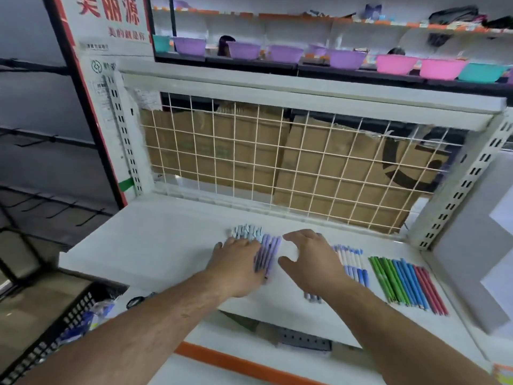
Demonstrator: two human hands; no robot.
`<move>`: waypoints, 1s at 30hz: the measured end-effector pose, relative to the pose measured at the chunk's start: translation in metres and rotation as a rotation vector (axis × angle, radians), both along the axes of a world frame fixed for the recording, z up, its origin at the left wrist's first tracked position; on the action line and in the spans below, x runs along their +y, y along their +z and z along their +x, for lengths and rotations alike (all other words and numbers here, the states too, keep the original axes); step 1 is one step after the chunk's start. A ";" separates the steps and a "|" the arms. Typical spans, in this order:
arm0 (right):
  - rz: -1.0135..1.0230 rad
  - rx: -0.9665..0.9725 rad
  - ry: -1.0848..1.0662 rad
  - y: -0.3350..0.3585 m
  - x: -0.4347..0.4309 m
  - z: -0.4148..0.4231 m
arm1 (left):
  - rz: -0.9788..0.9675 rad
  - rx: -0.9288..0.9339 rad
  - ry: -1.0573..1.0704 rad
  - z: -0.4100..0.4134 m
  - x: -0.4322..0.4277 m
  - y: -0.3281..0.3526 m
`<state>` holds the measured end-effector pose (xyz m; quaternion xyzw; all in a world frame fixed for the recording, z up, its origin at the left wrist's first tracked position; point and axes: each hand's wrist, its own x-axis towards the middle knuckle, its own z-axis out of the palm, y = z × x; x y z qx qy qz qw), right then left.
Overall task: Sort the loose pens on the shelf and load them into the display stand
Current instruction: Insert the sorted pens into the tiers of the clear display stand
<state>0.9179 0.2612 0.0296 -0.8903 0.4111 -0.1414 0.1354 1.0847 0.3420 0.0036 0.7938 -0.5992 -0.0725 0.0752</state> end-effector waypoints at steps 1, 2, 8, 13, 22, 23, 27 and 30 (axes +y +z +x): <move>0.006 0.016 0.000 -0.003 0.000 0.011 | 0.010 -0.001 0.003 0.012 0.000 -0.002; 0.016 0.036 -0.001 -0.006 0.000 0.022 | 0.015 0.004 0.012 0.023 -0.002 -0.004; 0.076 0.081 -0.019 -0.019 -0.007 0.063 | -0.024 0.219 0.169 0.069 -0.017 -0.028; 0.084 0.043 -0.057 -0.026 -0.018 0.081 | 0.007 0.403 0.277 0.080 -0.034 -0.032; 0.100 0.024 -0.077 -0.029 -0.027 0.097 | 0.061 0.458 0.311 0.087 -0.049 -0.037; 0.103 0.028 -0.077 -0.029 -0.028 0.098 | 0.060 0.462 0.324 0.088 -0.050 -0.037; 0.109 0.025 -0.071 -0.030 -0.028 0.103 | 0.069 0.356 0.348 0.089 -0.050 -0.034; 0.115 0.026 -0.062 -0.029 -0.027 0.104 | 0.074 0.287 0.338 0.089 -0.052 -0.035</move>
